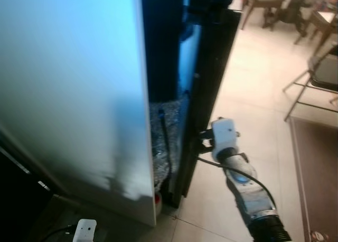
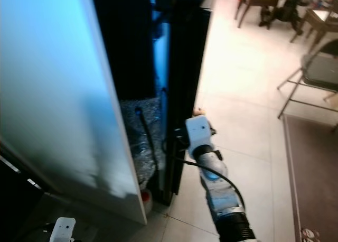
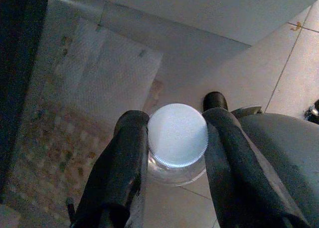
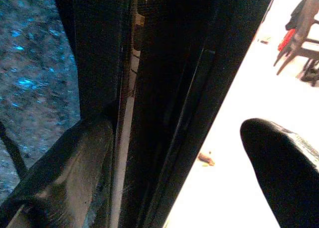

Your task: Restocking fridge

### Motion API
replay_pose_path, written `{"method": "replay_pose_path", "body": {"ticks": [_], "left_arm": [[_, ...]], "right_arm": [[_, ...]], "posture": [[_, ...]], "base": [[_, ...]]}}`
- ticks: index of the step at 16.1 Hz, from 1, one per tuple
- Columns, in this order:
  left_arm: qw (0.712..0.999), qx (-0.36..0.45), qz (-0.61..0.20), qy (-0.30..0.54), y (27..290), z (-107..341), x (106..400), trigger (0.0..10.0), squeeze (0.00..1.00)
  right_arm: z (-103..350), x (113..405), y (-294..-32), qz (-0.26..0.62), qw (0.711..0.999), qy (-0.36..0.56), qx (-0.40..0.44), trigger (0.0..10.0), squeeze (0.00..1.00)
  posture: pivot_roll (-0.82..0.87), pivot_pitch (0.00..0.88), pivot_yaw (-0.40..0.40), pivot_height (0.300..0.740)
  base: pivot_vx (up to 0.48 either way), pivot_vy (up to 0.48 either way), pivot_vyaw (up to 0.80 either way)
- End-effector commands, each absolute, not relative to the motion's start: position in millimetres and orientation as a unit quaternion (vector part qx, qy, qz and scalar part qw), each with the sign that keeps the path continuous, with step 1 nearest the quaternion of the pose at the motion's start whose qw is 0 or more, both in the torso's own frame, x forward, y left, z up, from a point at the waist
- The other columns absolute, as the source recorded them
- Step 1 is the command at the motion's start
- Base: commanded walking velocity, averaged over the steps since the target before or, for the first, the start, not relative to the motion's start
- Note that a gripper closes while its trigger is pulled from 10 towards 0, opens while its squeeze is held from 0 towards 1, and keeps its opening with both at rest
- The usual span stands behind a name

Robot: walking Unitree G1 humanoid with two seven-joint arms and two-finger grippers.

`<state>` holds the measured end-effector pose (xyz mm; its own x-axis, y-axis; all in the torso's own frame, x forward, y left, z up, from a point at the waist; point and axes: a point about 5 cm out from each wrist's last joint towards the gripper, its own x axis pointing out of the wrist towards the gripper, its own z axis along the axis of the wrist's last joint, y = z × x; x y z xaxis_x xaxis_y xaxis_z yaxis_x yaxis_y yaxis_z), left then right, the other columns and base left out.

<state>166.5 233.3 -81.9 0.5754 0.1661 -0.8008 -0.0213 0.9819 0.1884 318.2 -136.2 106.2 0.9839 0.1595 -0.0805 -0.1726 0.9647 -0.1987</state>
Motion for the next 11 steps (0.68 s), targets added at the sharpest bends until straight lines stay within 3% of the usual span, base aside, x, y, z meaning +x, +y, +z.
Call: {"method": "replay_pose_path", "body": {"ticks": [1, 6, 11], "left_arm": [[0.881, 0.080, 0.055, 0.464, 232.5, -84.1, 162.4, 10.0, 0.00], [0.880, 0.082, 0.053, 0.464, 232.0, -84.2, 162.4, 10.0, 0.00], [0.880, 0.082, 0.051, 0.464, 230.6, -84.3, 162.9, 10.0, 0.00]], "right_arm": [[107.8, 318.5, -184.7, -0.031, 0.994, 0.035, -0.104, 10.0, 0.00], [79.8, 293.2, -247.8, -0.145, 0.980, 0.087, -0.109, 10.0, 0.00], [35.4, 259.7, -285.3, -0.227, 0.956, 0.170, -0.077, 10.0, 0.00]], "posture": [[-0.03, 0.065, -0.011, 0.740], [-0.03, 0.069, -0.010, 0.740], [-0.03, 0.069, -0.009, 0.740]], "base": [[0.000, 0.000, 0.00], [0.000, 0.000, 0.00], [0.000, 0.000, 0.00]]}}
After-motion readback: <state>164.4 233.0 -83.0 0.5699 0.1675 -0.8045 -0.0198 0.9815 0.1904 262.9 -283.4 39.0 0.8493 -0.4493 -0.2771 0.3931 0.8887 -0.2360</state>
